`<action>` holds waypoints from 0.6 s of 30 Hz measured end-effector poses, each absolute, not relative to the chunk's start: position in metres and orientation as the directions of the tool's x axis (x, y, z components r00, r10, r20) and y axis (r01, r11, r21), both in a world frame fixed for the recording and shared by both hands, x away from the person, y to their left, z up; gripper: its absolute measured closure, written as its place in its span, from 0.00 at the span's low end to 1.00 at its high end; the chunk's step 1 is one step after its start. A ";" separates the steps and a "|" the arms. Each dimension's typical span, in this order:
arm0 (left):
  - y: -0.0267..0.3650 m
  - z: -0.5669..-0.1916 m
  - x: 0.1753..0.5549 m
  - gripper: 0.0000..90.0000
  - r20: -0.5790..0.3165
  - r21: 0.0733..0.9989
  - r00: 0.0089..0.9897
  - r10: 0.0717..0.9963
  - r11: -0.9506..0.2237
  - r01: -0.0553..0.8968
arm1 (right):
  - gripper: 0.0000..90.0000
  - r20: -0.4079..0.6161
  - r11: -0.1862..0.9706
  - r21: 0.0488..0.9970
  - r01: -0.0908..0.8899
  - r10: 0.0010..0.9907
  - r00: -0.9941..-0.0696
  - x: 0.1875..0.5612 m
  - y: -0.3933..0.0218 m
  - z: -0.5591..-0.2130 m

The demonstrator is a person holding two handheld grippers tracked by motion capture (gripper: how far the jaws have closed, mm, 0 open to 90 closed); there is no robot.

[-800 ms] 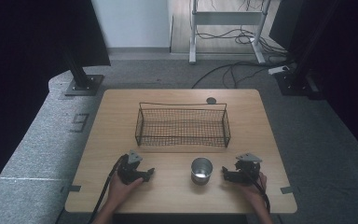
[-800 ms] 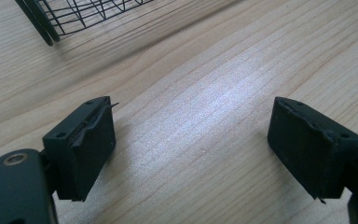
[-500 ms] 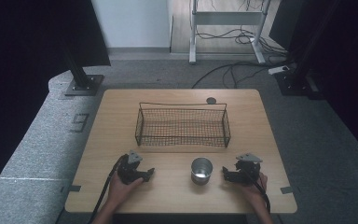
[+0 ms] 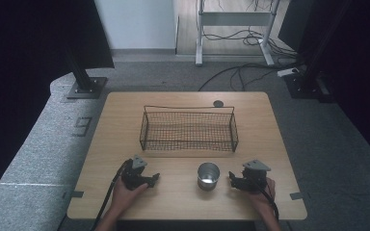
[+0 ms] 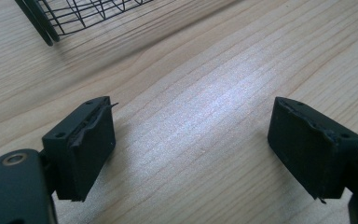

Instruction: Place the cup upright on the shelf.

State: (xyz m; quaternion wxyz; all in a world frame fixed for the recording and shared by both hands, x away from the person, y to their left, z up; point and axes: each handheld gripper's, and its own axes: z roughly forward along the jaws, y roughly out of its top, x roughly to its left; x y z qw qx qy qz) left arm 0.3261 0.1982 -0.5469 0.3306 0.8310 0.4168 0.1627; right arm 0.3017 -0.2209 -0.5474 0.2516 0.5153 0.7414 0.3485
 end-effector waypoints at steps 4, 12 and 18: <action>0.198 -0.547 0.326 0.16 -0.005 0.685 0.600 0.800 -0.434 0.585 | 0.18 -0.006 0.205 0.828 0.523 0.935 -0.356 0.289 -0.221 -0.536; 0.198 -0.547 0.326 0.16 -0.004 0.685 0.600 0.800 -0.435 0.585 | 0.19 0.051 0.152 0.863 0.482 0.923 -0.382 0.274 -0.224 -0.521; 0.198 -0.547 0.326 0.16 -0.004 0.684 0.600 0.800 -0.435 0.585 | 0.20 0.069 0.134 0.879 0.458 0.915 -0.399 0.269 -0.224 -0.513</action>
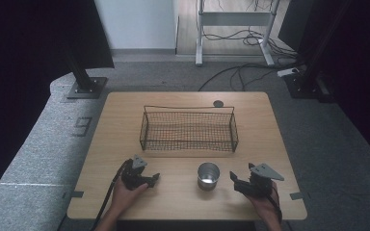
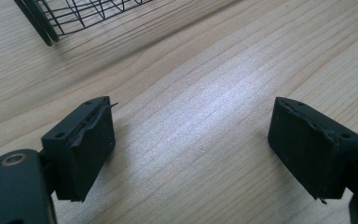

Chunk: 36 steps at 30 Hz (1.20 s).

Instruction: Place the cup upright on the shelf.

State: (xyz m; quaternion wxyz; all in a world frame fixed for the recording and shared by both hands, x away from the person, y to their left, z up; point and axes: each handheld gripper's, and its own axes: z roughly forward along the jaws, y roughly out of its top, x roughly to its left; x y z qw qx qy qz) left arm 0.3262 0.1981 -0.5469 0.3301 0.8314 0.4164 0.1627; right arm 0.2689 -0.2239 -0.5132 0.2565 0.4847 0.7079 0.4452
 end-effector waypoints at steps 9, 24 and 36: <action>0.198 -0.547 0.326 0.16 -0.005 0.684 0.600 0.800 -0.435 0.585 | 0.21 0.067 0.148 0.893 0.425 0.890 -0.450 0.260 -0.216 -0.502; 0.198 -0.547 0.326 0.16 -0.004 0.685 0.600 0.800 -0.435 0.585 | 0.20 0.056 0.179 0.910 0.374 0.840 -0.539 0.246 -0.191 -0.488; 0.197 -0.547 0.327 0.16 -0.005 0.685 0.600 0.800 -0.434 0.585 | 0.18 0.055 0.198 0.907 0.371 0.818 -0.573 0.244 -0.170 -0.486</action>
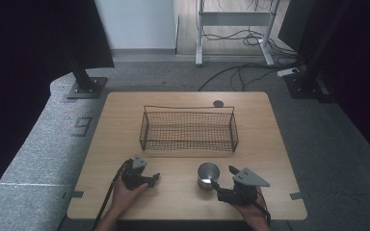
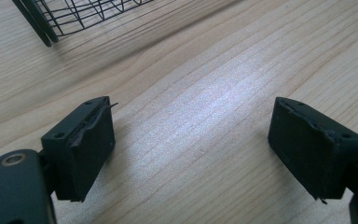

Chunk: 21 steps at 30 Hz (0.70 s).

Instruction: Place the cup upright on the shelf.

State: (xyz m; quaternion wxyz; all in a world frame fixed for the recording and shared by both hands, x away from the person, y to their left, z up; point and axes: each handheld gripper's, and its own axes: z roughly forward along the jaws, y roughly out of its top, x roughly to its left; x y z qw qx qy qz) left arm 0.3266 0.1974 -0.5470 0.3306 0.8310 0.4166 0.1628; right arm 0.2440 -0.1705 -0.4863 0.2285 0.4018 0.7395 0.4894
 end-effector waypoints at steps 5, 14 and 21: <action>0.197 -0.547 0.327 0.16 -0.004 0.684 0.602 0.799 -0.437 0.584 | 0.17 0.052 0.214 0.901 0.377 0.811 -0.583 0.245 -0.164 -0.488; 0.197 -0.547 0.327 0.16 -0.004 0.684 0.602 0.798 -0.437 0.584 | 0.14 0.054 0.231 0.888 0.398 0.806 -0.589 0.250 -0.152 -0.491; 0.197 -0.547 0.327 0.16 -0.005 0.684 0.603 0.798 -0.437 0.584 | 0.12 0.044 0.255 0.876 0.408 0.801 -0.596 0.253 -0.144 -0.496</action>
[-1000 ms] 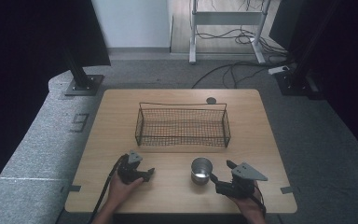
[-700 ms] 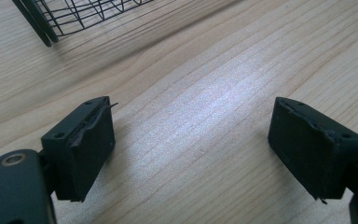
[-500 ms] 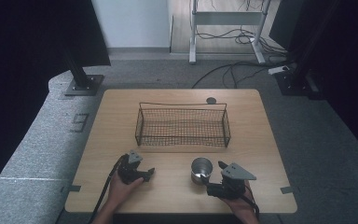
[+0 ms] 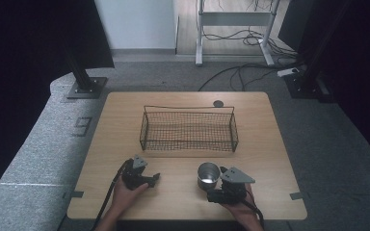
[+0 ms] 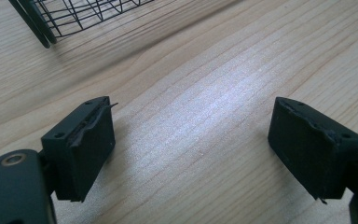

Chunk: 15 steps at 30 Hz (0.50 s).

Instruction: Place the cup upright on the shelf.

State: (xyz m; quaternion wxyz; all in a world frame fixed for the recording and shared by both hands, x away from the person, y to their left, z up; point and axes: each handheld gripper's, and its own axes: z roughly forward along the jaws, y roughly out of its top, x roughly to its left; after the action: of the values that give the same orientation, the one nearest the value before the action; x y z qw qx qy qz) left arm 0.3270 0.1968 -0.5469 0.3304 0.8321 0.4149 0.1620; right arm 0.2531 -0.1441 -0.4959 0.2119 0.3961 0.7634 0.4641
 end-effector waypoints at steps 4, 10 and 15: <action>0.197 -0.547 0.327 0.16 -0.004 0.684 0.603 0.798 -0.437 0.583 | 0.11 0.043 0.257 0.873 0.415 0.806 -0.590 0.256 -0.142 -0.498; 0.197 -0.547 0.327 0.16 -0.006 0.685 0.602 0.798 -0.435 0.584 | 0.09 0.038 0.266 0.867 0.422 0.809 -0.587 0.260 -0.138 -0.502; 0.197 -0.547 0.327 0.16 -0.005 0.685 0.603 0.798 -0.437 0.583 | 0.08 0.033 0.281 0.852 0.442 0.814 -0.580 0.268 -0.132 -0.510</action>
State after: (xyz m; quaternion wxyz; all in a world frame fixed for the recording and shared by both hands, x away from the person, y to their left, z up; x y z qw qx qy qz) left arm 0.3270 0.1967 -0.5470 0.3308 0.8319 0.4151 0.1621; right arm 0.2682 -0.1324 -0.5095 0.2107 0.4068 0.7720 0.4406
